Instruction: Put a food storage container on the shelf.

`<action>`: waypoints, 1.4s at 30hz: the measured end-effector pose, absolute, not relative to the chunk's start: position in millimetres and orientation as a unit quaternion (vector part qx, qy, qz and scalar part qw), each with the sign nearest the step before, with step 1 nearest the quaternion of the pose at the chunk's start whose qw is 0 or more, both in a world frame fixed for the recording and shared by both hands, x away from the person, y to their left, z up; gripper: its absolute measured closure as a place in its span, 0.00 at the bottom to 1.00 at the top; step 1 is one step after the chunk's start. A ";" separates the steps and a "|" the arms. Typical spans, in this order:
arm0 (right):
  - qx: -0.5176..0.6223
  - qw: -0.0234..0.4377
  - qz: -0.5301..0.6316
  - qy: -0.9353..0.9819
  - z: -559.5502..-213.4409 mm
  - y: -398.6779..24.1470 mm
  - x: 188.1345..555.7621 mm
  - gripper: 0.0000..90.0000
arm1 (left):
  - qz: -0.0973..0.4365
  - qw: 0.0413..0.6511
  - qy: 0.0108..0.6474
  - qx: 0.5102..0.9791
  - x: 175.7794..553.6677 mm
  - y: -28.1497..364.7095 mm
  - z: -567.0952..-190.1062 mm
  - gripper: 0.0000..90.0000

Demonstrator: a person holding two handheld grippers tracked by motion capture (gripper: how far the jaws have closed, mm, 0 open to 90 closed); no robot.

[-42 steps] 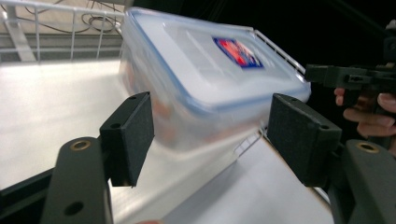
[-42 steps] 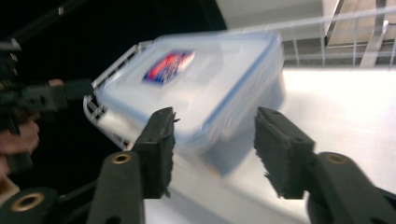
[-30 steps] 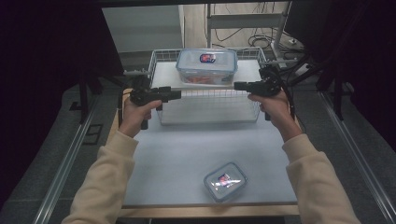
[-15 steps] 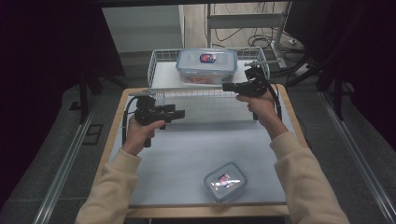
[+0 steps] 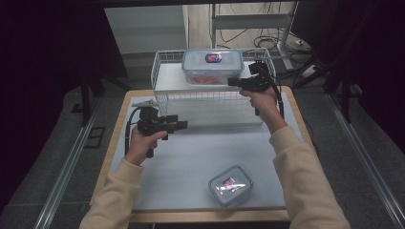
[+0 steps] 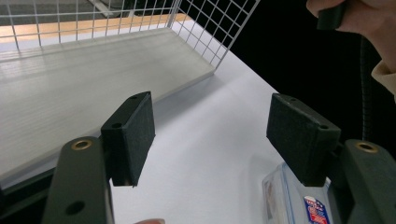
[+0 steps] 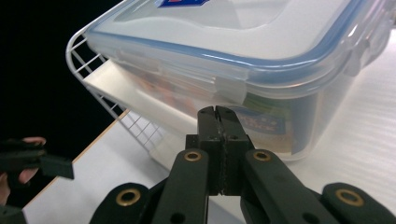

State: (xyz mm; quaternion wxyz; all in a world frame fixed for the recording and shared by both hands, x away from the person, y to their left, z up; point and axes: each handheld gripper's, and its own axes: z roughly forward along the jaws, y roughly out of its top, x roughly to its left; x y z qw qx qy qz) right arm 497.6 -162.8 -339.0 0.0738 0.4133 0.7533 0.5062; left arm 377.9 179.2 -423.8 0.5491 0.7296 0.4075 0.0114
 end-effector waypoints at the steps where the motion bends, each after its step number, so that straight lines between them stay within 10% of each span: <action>1: 0.416 0.074 0.507 0.751 -339.4 -163.6 499.1 1.00 | 0.010 0.550 0.408 0.729 377.7 179.0 -424.1 0.36; 23: 0.387 0.060 0.535 0.749 -352.1 -196.2 453.4 1.00 | 0.015 0.531 0.421 0.736 366.6 181.9 -439.8 0.36; 42: 0.387 0.037 0.515 0.764 -434.7 -260.3 371.8 1.00 | 0.019 0.495 0.431 0.754 351.6 179.8 -466.9 0.35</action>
